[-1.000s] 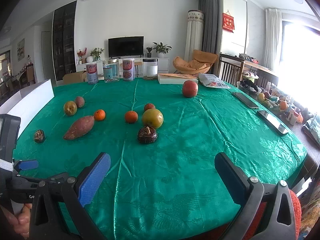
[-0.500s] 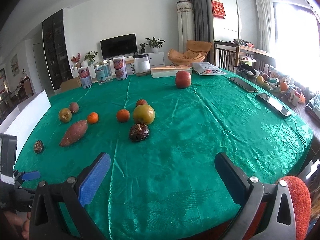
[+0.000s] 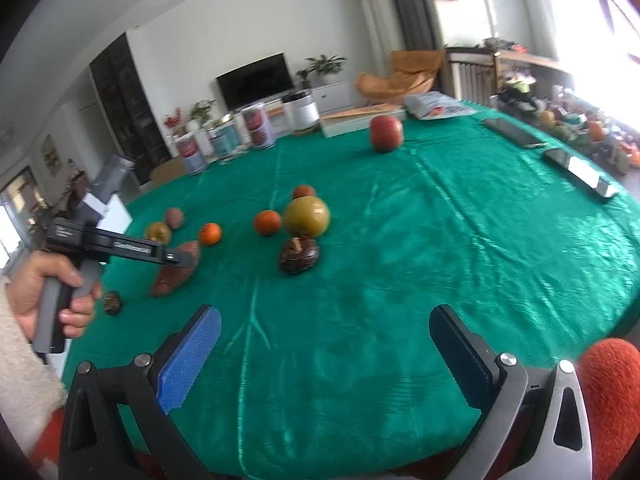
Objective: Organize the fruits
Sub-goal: 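Grasp the sweet potato with the left tool while the right tool grasps a dark mangosteen, then carry both fruits into the white box and open both tools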
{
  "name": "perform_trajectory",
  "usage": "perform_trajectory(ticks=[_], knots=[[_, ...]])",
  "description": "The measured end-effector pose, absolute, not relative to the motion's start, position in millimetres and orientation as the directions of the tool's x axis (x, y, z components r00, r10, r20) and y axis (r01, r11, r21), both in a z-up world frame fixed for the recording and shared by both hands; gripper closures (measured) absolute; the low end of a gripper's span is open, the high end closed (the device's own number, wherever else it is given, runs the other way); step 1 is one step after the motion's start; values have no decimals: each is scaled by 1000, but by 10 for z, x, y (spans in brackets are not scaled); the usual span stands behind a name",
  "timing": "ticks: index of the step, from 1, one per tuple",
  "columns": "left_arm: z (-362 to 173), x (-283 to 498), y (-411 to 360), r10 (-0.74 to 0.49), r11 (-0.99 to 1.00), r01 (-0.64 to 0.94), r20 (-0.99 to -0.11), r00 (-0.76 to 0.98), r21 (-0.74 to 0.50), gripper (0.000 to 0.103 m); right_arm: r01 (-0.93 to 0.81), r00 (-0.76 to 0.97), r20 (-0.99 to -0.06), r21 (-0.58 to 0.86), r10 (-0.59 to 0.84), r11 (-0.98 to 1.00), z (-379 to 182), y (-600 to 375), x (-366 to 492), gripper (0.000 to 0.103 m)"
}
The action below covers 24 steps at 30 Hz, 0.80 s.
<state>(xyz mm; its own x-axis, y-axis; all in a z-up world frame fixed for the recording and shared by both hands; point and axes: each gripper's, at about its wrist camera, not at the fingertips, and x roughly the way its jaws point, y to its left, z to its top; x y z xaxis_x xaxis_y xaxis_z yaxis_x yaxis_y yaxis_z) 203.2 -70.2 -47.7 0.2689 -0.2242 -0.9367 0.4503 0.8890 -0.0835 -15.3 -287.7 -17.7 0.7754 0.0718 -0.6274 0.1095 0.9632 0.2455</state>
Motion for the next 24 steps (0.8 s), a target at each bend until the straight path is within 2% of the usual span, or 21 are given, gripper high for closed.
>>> perform_trajectory(ticks=[1,3,4,6,8,11,15,17,20,24], knots=[[-500,2044,-714,-224,888,452,-937,267,-84,45,66,753,-646,268,128,961,-189,-2897,-53,0],[-515,2035,-728,-223,888,453,-934,278,-77,57,-16,679,-700,286,220,958,-243,-2916,241,0],[-519,2023,-706,-227,890,450,-931,286,-79,58,-30,648,-724,283,234,959,-280,-2916,363,0],[-503,1996,-634,-246,901,420,-924,293,-106,59,-50,585,-774,264,243,963,-360,-2901,668,9],[-473,1953,-511,-267,912,385,-917,296,-141,59,-69,514,-817,264,261,962,-462,-2866,961,30],[-403,1844,-332,-275,927,336,-909,313,-164,59,-65,439,-857,270,271,961,-571,-2797,1270,34],[-327,1708,-138,-276,940,290,-903,330,-181,59,-45,394,-904,164,168,985,-641,-2644,1514,43],[-306,1642,-71,-277,943,278,-899,339,-186,59,-45,387,-914,110,119,993,-626,-2582,1580,61],[-257,1515,8,-275,946,270,-887,372,-180,60,-26,373,-918,139,139,990,-600,-2587,1596,61],[-148,1295,217,-345,933,243,-854,390,-266,60,-62,354,-912,196,205,979,-513,-2521,1446,61]])
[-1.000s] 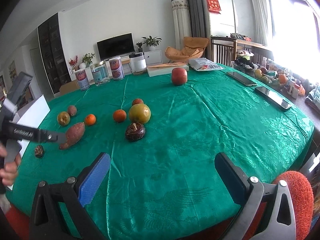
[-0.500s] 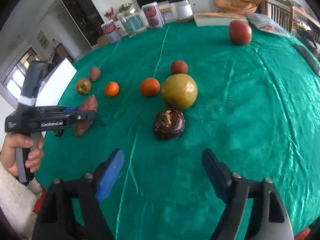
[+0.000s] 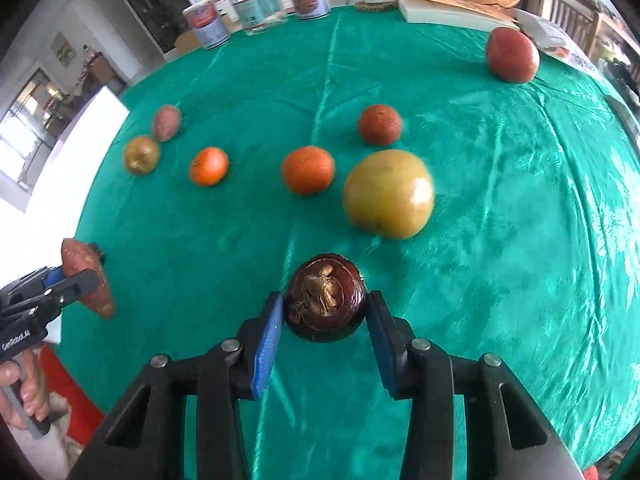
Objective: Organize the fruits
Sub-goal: 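Carry both fruits into the white box and open both tools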
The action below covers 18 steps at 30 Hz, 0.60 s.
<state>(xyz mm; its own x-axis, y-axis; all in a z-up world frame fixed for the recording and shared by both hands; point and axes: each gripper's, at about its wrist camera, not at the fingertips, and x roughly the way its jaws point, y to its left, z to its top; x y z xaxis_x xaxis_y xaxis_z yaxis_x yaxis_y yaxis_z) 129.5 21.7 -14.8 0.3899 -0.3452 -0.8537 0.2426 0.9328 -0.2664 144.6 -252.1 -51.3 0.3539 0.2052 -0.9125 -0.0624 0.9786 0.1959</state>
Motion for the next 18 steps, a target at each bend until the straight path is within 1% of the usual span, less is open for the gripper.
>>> perform_trajectory(ticks=[3,6,8,11,14,16,18], knots=[[88,1097,461,-414,910,220,-805,424,-352,60,-131,340,-905,223,255,966,-390,-2310,1337,61],[511,850,867,-479,875,203,-729,489,-439,60,-238,348,-878,256,328,937,-111,-1947,1237,61],[805,705,1200,-480,869,186,-687,546,-459,60,-325,354,-852,276,387,905,127,-1584,1223,61],[1188,512,1868,-419,884,116,-655,629,-454,60,-456,326,-809,319,489,831,447,-902,1264,61],[1301,464,2473,-321,910,11,-686,653,-415,60,-572,248,-772,371,585,732,671,-110,1323,61],[1242,514,2838,-223,935,-78,-744,630,-347,60,-636,194,-753,392,629,665,780,439,1316,61],[1068,607,3170,-176,933,-160,-798,577,-321,60,-696,157,-748,379,645,609,862,948,1212,61]])
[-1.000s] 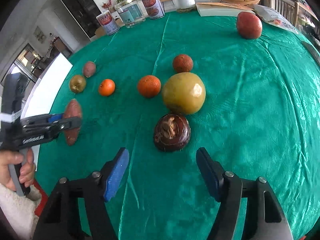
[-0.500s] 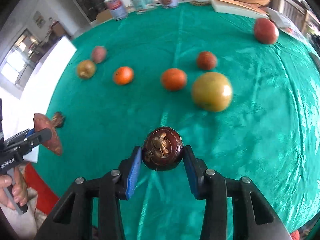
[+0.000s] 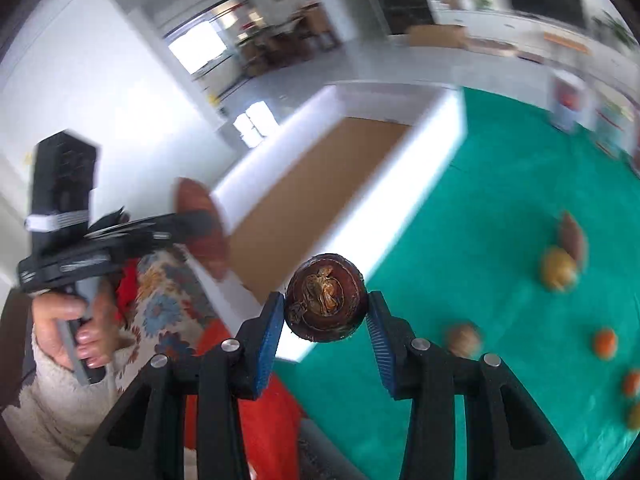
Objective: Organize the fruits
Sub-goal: 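Carry both fruits into the white box and open both tools, then move both open tools from the box back over the table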
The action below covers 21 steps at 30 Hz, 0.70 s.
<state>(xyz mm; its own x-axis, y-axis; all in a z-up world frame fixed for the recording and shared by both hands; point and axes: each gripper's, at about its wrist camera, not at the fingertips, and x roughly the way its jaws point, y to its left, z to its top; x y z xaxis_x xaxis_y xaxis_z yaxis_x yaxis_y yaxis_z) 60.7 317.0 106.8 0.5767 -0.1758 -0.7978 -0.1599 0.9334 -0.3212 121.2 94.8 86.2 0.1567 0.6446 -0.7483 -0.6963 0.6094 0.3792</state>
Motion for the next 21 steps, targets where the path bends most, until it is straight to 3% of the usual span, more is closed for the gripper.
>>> perform_trajectory(ticks=[6,12,14,17,19,21], knots=[[291,866,3672,-170,900,-312,-904,393,-304,60,-784,84,-837,279,541,554,508,2181,1182,61],[2,918,3755,-128,897,-353,-922,366,-265,59,-774,90,-898,209,431,598,116,2538,1290,60],[10,946,3787,-89,897,-372,-921,380,-240,50,-764,99,-900,205,425,612,86,2562,1348,52],[180,943,3843,-38,894,-389,-904,425,-221,31,-749,123,-887,212,445,628,227,2424,1346,51],[342,926,3807,-12,905,-370,-882,472,-211,30,-741,141,-868,226,475,633,368,2278,1364,50],[540,893,3602,15,930,-316,-841,540,-187,27,-737,181,-837,232,516,634,556,2027,1340,43]])
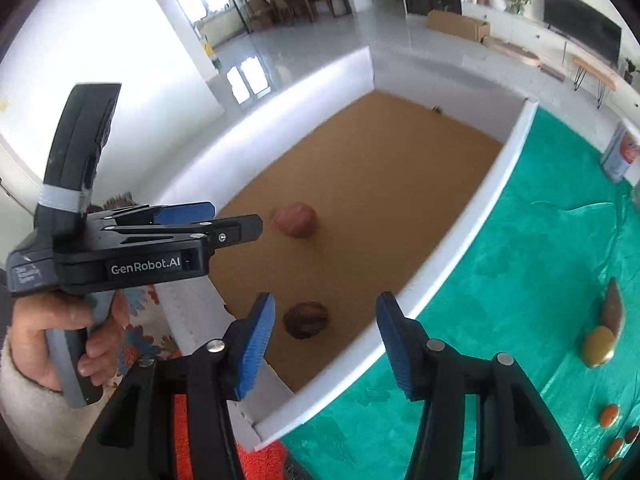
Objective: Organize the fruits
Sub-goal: 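Move both open tools from the box back over the table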
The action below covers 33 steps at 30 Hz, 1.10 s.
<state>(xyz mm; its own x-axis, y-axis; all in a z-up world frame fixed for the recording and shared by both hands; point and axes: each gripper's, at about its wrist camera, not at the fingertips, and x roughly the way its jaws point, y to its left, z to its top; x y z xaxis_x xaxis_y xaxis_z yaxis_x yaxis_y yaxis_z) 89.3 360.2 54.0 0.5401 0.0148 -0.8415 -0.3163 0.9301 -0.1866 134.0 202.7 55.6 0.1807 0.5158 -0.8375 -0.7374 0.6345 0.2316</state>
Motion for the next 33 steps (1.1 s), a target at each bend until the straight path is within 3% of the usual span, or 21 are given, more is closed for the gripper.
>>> perform_trajectory(ticks=[2,4,8,15,17,26,28,31,33], knots=[[707,843,3287,58,961,-248,-787,614,-123,15,-733,243,-807,211,538,647,694,1646,1270,28],[783,844,3007,100,975,-212,-730,676,-62,12,-719,317,-783,170,535,674,710,1206,1165,20],[656,969,2490,102,992,-124,-675,730,16,10,-586,471,-777,78,417,807,323,19,986,19],[205,1203,1937,117,993,-78,-733,670,87,10,-101,603,-797,-52,19,994,-398,-2245,625,19],[165,1118,1881,167,986,-92,-718,676,143,10,8,600,-800,-36,-34,999,-479,-2672,534,19],[191,970,1952,176,984,-134,-724,667,116,10,181,584,-804,-3,-110,983,-671,-3455,725,19],[284,931,1893,263,965,-186,-679,685,185,10,193,590,-800,9,-109,981,-683,-3494,743,19],[537,720,1693,385,921,-278,-532,754,273,8,203,604,-788,9,-118,979,-717,-3526,756,19],[680,548,1496,399,912,-298,-442,804,282,3,206,618,-777,11,-121,978,-706,-3494,733,19]])
